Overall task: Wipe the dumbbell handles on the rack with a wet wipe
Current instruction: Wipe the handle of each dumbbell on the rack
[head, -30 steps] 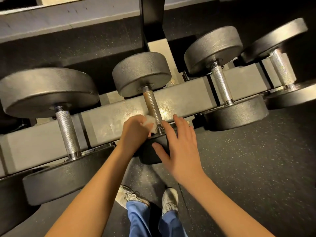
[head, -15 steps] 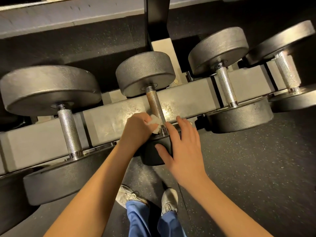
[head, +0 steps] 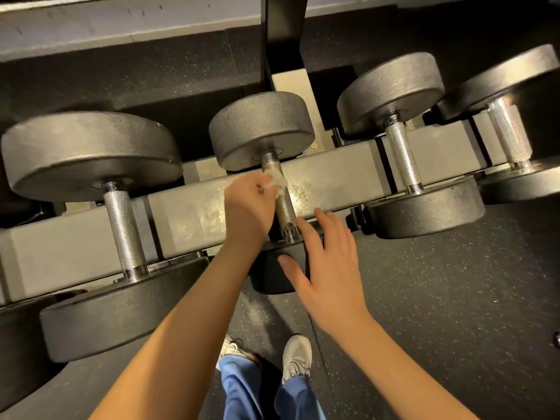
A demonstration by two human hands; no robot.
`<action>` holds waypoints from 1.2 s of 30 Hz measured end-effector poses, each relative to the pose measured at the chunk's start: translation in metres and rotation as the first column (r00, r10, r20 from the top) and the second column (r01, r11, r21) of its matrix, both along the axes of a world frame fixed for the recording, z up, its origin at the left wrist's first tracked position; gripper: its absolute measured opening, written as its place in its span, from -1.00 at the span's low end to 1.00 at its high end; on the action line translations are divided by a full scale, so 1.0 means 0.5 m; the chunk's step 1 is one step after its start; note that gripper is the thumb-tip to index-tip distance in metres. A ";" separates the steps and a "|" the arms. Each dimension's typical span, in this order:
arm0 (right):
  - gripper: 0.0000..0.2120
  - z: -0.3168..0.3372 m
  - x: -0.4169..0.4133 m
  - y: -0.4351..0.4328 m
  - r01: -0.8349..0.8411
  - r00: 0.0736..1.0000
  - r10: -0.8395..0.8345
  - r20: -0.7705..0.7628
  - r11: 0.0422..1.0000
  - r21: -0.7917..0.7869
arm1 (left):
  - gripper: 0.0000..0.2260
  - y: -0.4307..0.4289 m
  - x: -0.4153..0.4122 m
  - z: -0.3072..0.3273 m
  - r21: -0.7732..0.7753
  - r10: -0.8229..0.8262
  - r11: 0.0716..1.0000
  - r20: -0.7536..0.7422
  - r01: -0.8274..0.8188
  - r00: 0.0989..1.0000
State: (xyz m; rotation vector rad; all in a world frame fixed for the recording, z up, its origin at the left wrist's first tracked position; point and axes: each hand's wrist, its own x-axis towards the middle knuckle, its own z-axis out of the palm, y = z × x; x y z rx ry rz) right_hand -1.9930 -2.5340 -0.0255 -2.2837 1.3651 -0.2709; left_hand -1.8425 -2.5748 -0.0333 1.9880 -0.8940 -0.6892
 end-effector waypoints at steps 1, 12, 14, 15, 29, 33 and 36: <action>-0.50 0.004 -0.001 -0.001 -0.002 1.000 0.001 0.024 1.000 0.012 | -0.92 0.018 0.001 -0.005 0.011 -0.068 0.998 -0.005 0.068 0.998; -0.77 0.054 0.062 -0.148 -0.001 0.831 -0.294 0.472 0.848 0.530 | -0.87 0.029 0.038 0.044 0.018 -0.311 0.948 -0.141 0.317 0.940; -0.85 0.055 0.073 -0.166 -0.008 0.812 -0.325 0.485 0.824 0.567 | -0.82 0.024 0.043 0.042 0.006 -0.246 0.968 -0.134 0.249 0.960; -0.86 0.053 0.078 -0.173 0.017 0.800 -0.353 0.484 0.821 0.571 | -0.85 0.024 0.048 0.042 -0.023 -0.213 0.977 -0.073 0.212 0.974; -0.95 0.004 0.113 -0.200 0.237 0.944 -0.301 0.133 0.903 0.360 | -0.66 0.009 0.100 0.064 -0.088 -0.207 0.954 0.498 0.286 0.842; -0.89 0.005 0.115 -0.202 0.228 0.943 -0.292 0.157 0.915 0.334 | -0.67 0.009 0.100 0.063 -0.080 -0.208 0.956 0.491 0.281 0.846; -0.97 0.006 0.161 -0.229 0.275 0.893 -0.337 0.298 0.933 0.232 | -0.66 0.010 0.102 0.064 -0.076 -0.218 0.953 0.497 0.293 0.840</action>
